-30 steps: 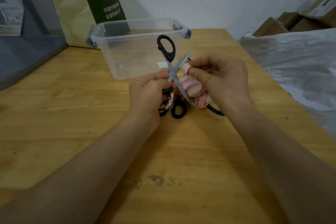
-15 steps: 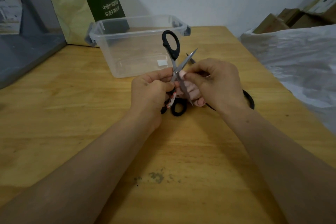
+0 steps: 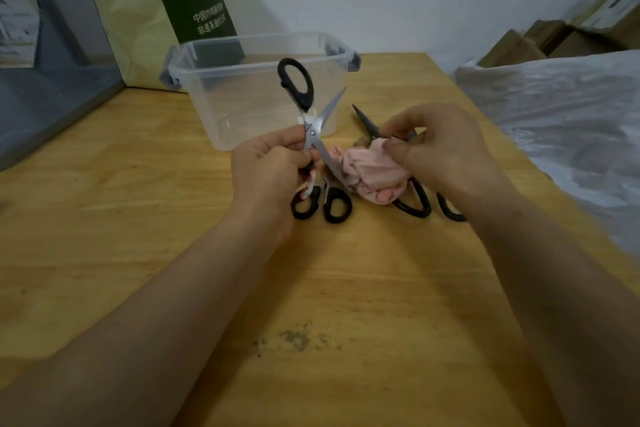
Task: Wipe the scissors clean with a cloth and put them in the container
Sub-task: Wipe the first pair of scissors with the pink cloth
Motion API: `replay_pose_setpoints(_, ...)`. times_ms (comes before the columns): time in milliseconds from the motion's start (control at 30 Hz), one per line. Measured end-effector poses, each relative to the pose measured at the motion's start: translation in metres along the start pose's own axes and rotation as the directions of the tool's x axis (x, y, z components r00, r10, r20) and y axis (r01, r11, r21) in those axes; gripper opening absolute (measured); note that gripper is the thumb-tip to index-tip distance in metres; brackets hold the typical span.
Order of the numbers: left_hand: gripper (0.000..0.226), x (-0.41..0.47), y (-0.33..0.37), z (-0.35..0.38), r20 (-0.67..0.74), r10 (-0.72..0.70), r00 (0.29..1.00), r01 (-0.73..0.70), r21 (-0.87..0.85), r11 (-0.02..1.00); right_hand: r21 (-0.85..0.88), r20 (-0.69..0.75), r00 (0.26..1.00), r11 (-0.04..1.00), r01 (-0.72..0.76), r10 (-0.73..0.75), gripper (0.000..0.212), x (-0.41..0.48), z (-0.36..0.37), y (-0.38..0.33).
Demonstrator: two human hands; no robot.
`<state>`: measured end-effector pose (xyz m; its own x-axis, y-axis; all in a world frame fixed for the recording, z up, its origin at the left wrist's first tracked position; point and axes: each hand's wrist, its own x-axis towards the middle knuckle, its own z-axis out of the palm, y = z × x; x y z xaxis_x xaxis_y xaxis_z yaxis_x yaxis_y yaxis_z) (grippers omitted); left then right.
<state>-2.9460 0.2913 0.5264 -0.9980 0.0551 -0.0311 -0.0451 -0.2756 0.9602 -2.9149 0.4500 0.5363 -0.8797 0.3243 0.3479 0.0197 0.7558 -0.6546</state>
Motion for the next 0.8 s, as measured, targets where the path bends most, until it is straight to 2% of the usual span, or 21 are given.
replay_pose_setpoints(100,0.035,0.002,-0.001,-0.002,-0.028,0.021,0.999,-0.02,0.03,0.999,-0.19,-0.05,0.999,0.982,0.003,-0.013,0.045,0.0,-0.008,0.001)
replay_pose_setpoints(167,0.036,0.003,-0.002,-0.001,-0.035,0.024,0.999,-0.023,0.048,0.999,-0.235,-0.097,0.991,0.97,0.065,-0.09,0.037,-0.003,-0.007,-0.003)
replay_pose_setpoints(233,0.036,0.003,-0.002,-0.001,-0.046,0.026,0.999,-0.024,0.056,0.998,-0.247,-0.022,0.991,0.961,0.121,-0.13,0.026,-0.005,-0.002,-0.008)
replay_pose_setpoints(300,0.036,0.003,-0.002,-0.002,-0.041,0.024,0.999,-0.022,0.048,0.999,-0.388,0.134,0.987,0.911,0.139,-0.093,0.038,-0.006,0.006,-0.007)
replay_pose_setpoints(333,0.036,0.003,-0.002,-0.002,-0.037,0.021,0.999,-0.019,0.042,0.999,-0.451,0.164,0.983,0.88,0.15,-0.083,0.037,-0.004,0.009,-0.005)
replay_pose_setpoints(367,0.036,0.003,-0.002,-0.001,-0.031,0.018,0.999,-0.017,0.037,0.999,-0.457,0.119,0.987,0.877,0.151,-0.109,0.028,-0.001,0.011,-0.003)
replay_pose_setpoints(400,0.036,0.002,-0.002,-0.001,-0.024,0.016,1.0,-0.016,0.032,0.999,-0.4,0.041,0.991,0.906,0.135,-0.129,0.018,0.0,0.01,-0.002)
replay_pose_setpoints(467,0.036,0.001,-0.001,0.0,-0.009,0.013,1.0,-0.012,0.018,1.0,-0.028,-0.108,0.992,0.998,0.057,-0.059,0.017,0.0,0.003,-0.006)
replay_pose_setpoints(533,0.036,0.0,-0.001,0.0,0.0,0.014,1.0,-0.014,0.006,1.0,0.351,-0.165,0.985,0.936,0.01,0.051,0.013,-0.002,-0.005,-0.011)
replay_pose_setpoints(600,0.036,0.0,-0.002,0.001,0.01,0.02,1.0,-0.02,0.005,1.0,0.542,-0.161,0.985,0.84,0.033,0.066,0.014,-0.003,-0.01,-0.013)
replay_pose_setpoints(667,0.036,0.0,-0.002,0.002,0.022,0.03,0.999,-0.03,0.002,1.0,0.557,-0.146,0.988,0.829,0.047,0.042,0.02,-0.006,-0.01,-0.016)
replay_pose_setpoints(800,0.032,-0.002,-0.003,0.002,0.054,0.044,0.998,-0.045,0.007,0.999,0.322,-0.037,0.993,0.94,0.118,-0.112,0.012,-0.009,0.006,-0.015)
